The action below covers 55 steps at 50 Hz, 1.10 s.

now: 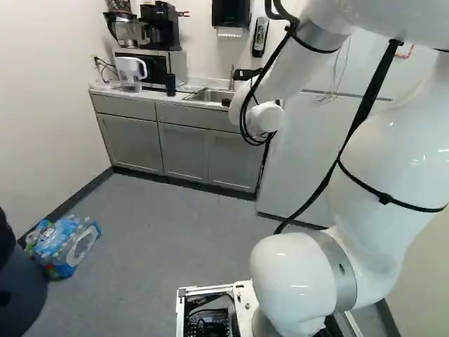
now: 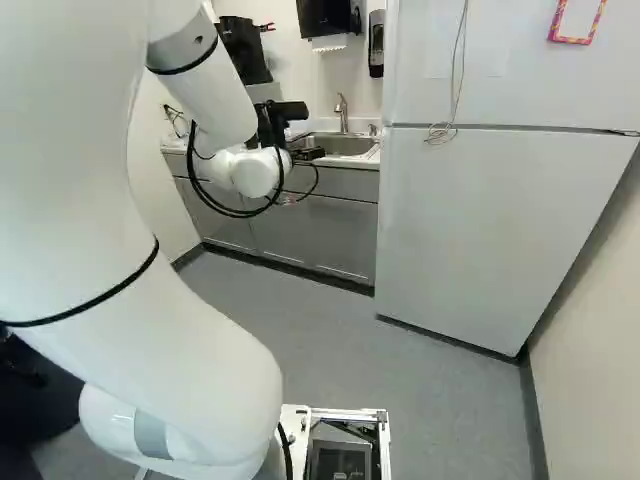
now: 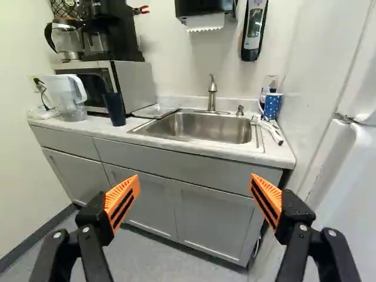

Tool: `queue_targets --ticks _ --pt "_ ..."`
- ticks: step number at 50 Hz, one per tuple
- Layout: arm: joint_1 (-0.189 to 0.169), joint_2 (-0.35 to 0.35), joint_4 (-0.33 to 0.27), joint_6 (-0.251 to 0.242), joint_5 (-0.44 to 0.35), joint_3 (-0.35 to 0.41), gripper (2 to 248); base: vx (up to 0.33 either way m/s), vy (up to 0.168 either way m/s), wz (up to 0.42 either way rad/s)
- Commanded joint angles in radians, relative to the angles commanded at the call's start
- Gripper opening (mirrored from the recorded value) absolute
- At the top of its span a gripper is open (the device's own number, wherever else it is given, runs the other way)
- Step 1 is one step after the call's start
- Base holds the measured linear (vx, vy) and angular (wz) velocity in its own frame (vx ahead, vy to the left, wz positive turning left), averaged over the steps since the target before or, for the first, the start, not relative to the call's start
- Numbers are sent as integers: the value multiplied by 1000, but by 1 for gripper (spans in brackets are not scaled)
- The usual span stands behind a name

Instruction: Rinse the cup and place it in the tray

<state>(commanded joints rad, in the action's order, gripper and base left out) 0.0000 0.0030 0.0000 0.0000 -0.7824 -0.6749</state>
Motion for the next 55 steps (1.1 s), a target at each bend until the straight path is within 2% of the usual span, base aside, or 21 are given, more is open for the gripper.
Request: queue_targets --ticks 16,44,55 --pt "0 -17 0 0 31 -52 247 0 0 0" --pt "0 -77 0 0 123 -176 247 0 0 0" --pt "0 -81 0 0 161 -204 247 0 0 0"
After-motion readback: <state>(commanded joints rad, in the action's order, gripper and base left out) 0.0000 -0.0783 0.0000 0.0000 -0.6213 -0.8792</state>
